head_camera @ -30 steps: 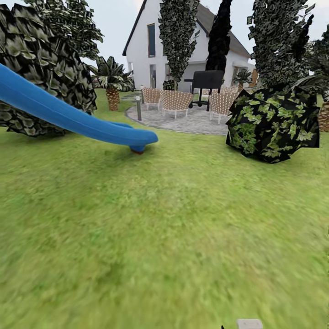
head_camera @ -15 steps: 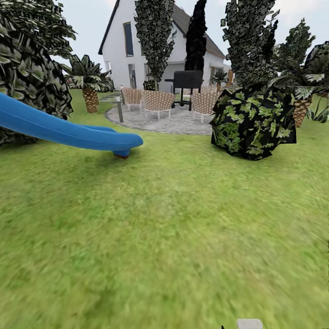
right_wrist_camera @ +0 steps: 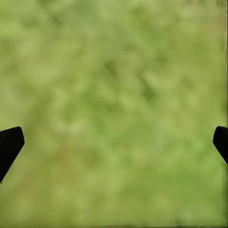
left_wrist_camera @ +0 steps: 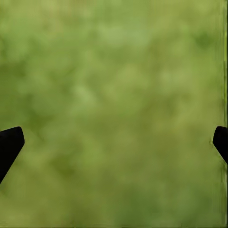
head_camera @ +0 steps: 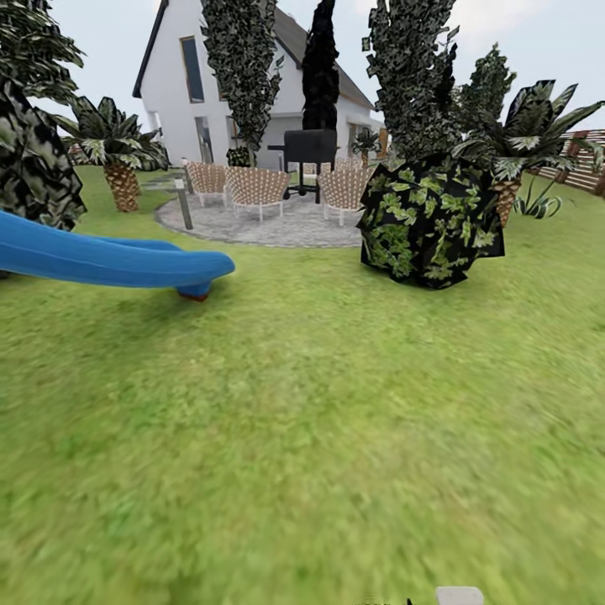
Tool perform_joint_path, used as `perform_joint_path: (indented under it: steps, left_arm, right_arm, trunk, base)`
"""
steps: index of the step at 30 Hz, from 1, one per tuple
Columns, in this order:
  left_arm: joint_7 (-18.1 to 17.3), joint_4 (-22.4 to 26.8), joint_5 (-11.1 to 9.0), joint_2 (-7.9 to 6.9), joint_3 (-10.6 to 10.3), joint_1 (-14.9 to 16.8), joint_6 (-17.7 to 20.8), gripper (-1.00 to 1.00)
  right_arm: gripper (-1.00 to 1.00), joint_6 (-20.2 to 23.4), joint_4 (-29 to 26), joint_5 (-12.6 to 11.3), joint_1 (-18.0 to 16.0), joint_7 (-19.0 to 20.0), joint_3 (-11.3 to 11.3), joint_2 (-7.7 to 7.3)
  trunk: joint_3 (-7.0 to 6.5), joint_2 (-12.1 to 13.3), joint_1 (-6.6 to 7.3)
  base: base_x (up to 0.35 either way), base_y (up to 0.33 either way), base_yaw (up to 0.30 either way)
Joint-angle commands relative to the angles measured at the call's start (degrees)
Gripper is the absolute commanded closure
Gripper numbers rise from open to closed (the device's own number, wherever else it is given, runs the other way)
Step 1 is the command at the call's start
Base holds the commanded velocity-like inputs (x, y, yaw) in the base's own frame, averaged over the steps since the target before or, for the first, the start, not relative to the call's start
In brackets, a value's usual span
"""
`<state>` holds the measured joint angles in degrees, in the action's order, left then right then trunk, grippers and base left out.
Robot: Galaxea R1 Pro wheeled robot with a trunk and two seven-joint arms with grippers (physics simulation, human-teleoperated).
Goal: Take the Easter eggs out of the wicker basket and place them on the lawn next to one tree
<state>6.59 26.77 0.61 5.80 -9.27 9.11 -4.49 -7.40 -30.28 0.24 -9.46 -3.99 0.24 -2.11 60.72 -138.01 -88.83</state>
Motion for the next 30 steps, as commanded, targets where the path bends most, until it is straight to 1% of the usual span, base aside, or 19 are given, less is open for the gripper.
perform_joint_path:
  steps: [1,3,12,22,30]
  left_arm:
    - [0.6,0.1,0.0,0.20,-0.4,0.0,-0.2,-1.00]
    - [0.8,0.2,0.0,0.38,-0.4,0.0,-0.2,-1.00]
    - [0.9,0.5,0.0,0.53,-0.3,0.0,-0.2,-1.00]
    - [0.7,0.5,0.0,0.44,-0.2,0.0,-0.1,-1.00]
    - [0.4,0.6,0.0,0.44,-0.2,0.0,0.2,-1.00]
  right_arm:
    - [-1.00,-0.2,0.0,0.0,0.0,-0.1,0.0,0.00]
    - [-1.00,-0.2,0.0,0.0,0.0,-0.1,0.0,0.00]
    - [-1.00,-0.2,0.0,-0.1,0.0,-0.1,0.0,0.00]
    - [-1.00,-0.2,0.0,-0.1,0.0,-0.1,0.0,-0.01]
    - [-1.00,-0.1,0.0,0.0,0.0,0.1,-0.1,0.00]
  trunk:
    - [0.04,0.0,0.01]
    - [0.04,0.0,0.01]
    - [-1.57,3.6,1.99]
    - [-3.37,7.6,4.18]
    - [-4.80,10.8,5.94]
  base:
    - [0.006,0.006,-0.251]
    - [0.003,0.003,-0.251]
    - [0.014,0.001,-0.251]
    - [0.273,0.011,-0.251]
    - [0.051,0.017,-0.251]
